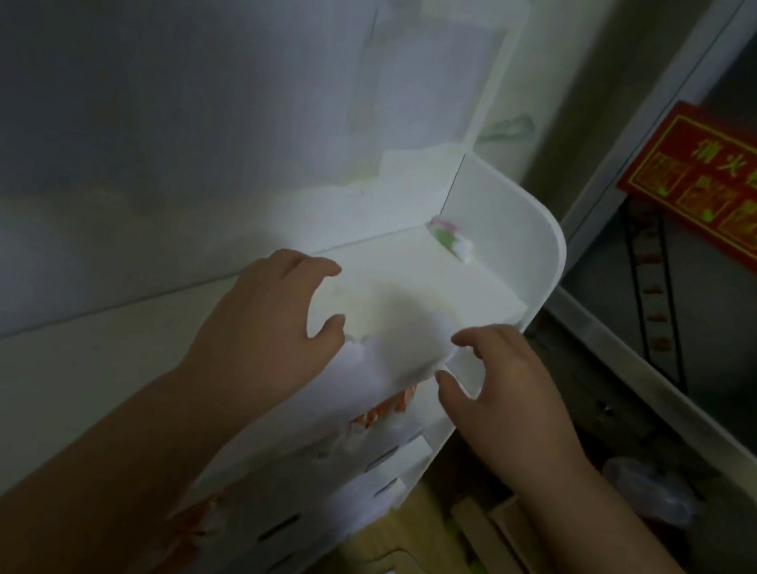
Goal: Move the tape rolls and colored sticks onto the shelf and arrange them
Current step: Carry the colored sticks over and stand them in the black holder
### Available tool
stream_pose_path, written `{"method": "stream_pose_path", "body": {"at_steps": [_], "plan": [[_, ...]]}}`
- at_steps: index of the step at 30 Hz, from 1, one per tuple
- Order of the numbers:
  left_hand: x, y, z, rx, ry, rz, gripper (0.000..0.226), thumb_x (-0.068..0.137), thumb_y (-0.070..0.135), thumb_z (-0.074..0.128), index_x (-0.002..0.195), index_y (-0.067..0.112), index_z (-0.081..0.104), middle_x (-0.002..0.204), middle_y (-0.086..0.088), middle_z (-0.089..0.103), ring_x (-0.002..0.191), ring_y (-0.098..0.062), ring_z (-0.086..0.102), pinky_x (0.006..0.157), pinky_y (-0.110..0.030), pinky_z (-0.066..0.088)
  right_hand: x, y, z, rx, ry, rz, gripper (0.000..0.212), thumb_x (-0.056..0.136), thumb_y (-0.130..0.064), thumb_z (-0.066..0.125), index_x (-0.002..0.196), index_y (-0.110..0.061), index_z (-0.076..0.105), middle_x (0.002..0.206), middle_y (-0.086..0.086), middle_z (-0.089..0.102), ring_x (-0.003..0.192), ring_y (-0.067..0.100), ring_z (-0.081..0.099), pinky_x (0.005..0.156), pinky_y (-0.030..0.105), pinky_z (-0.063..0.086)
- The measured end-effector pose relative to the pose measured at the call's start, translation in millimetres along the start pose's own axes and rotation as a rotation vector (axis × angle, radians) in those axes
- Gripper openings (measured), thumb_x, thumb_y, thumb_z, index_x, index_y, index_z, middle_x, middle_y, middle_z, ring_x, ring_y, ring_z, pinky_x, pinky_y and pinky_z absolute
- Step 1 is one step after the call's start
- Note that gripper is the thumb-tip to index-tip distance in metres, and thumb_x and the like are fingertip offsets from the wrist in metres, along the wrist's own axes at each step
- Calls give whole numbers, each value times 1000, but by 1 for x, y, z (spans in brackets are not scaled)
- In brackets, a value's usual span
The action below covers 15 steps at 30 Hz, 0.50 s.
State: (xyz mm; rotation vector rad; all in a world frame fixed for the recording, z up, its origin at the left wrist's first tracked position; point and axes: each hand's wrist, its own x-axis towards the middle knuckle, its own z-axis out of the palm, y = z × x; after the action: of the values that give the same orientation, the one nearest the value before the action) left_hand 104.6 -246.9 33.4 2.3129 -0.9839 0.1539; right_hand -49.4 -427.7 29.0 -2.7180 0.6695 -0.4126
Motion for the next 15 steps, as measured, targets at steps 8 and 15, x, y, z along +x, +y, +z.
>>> {"method": "stream_pose_path", "body": {"at_steps": [8, 15], "plan": [[45, 4, 29, 39, 9, -24, 44, 90, 33, 64, 132, 23, 54, 130, 5, 53, 119, -14, 48, 96, -23, 32, 93, 40, 10, 48, -64, 30, 44, 91, -39, 67, 133, -30, 55, 137, -9, 51, 115, 12, 54, 93, 22, 44], [94, 28, 63, 94, -2, -102, 48, 92, 34, 62, 137, 26, 49, 134, 7, 49, 123, -11, 44, 98, -20, 30, 204, 87, 33, -137, -191, -87, 61, 92, -33, 64, 148, -18, 43, 130, 3, 52, 110, 21, 53, 95, 33, 46]]}}
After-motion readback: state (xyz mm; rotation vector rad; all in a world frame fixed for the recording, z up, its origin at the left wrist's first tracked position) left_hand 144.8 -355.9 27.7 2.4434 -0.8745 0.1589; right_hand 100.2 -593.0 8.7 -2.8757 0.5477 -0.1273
